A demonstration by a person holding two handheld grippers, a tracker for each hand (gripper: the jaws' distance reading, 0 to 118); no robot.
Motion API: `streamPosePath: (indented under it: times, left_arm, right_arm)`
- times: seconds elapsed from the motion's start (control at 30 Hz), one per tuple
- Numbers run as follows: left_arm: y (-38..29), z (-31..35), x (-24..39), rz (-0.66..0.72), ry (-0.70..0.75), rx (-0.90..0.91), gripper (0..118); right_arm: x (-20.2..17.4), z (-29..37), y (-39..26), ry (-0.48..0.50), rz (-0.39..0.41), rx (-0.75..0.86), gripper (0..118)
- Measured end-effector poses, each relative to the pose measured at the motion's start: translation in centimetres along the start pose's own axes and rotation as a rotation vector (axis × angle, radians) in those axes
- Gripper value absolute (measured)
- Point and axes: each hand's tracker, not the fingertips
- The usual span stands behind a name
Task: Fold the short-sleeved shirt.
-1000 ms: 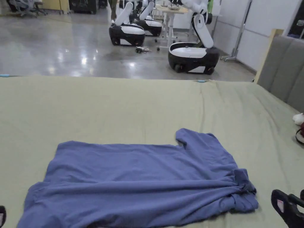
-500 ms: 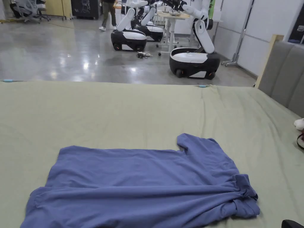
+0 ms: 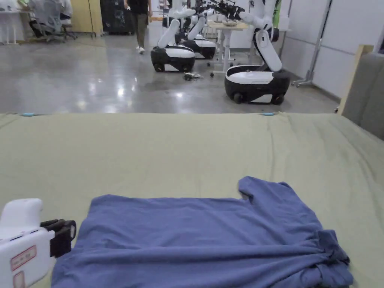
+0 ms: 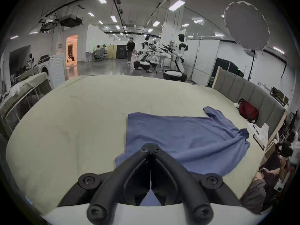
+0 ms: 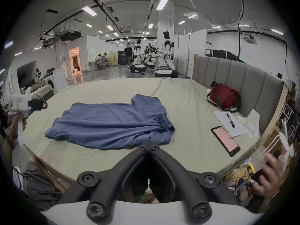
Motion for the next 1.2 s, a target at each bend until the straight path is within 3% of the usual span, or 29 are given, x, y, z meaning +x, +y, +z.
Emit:
streamPosePath:
  times: [0.2, 0.27, 0.47, 0.5, 0.53, 0.6, 0.63, 0.8, 0.87, 0.9, 1.03, 1.1, 1.2]
  left_arm:
    - [2.4, -6.7, -0.4, -0.035, 0.069, -0.058, 0]
    - [0.8, -6.9, -0.5, -0.007, 0.022, -0.097, 0]
    - [-5.5, -0.5, 0.2, -0.03, 0.048, -0.117, 0]
    - [-6.4, 0.4, 0.1, -0.026, 0.052, -0.12, 6]
    - [-7.3, 0.7, -0.2, -0.009, 0.054, -0.142, 32]
    - [-8.6, 0.5, -1.0, 0.018, 0.076, -0.224, 100]
    - [-9.3, 0.4, -1.5, 0.023, 0.076, -0.23, 107]
    - [-10.8, -0.9, -2.1, 0.011, 0.051, -0.27, 103]
    - [-11.2, -1.5, -1.8, 0.003, 0.061, -0.285, 90]
    - [-11.3, -1.4, -1.6, -0.014, 0.089, -0.272, 81]
    - [-10.9, -0.6, -1.3, -0.018, 0.083, -0.209, 10]
    - [-10.9, -0.4, -1.3, 0.03, 0.009, -0.18, 9]
    - [-10.6, -0.1, -0.6, -0.03, 0.059, -0.176, 9]
  right_arm:
    - [0.2, 0.0, -0.3, -0.004, -0.002, -0.014, 2]
    - [0.4, -0.1, -0.4, -0.01, -0.001, -0.024, 2]
    - [0.8, -0.4, -0.4, -0.022, 0.01, -0.042, 2]
    - [0.9, -0.5, -0.5, -0.02, 0.01, -0.046, 2]
    - [0.8, -0.8, -0.5, -0.017, 0.01, -0.05, 2]
    - [0.6, -1.2, -0.5, -0.009, 0.018, -0.053, 2]
    - [0.5, -1.2, -0.6, -0.006, 0.024, -0.054, 2]
    - [-0.1, -1.2, -0.5, 0.006, 0.03, -0.054, 2]
    - [-0.2, -1.1, -0.7, 0.003, 0.028, -0.056, 2]
    - [-0.2, -1.1, -0.7, 0.001, 0.029, -0.057, 2]
    - [0.0, -1.4, -0.9, -0.013, 0.025, -0.077, 2]
    - [0.2, -2.0, -1.0, -0.026, 0.023, -0.091, 2]
    - [0.4, -2.9, -1.2, -0.027, 0.019, -0.109, 2]
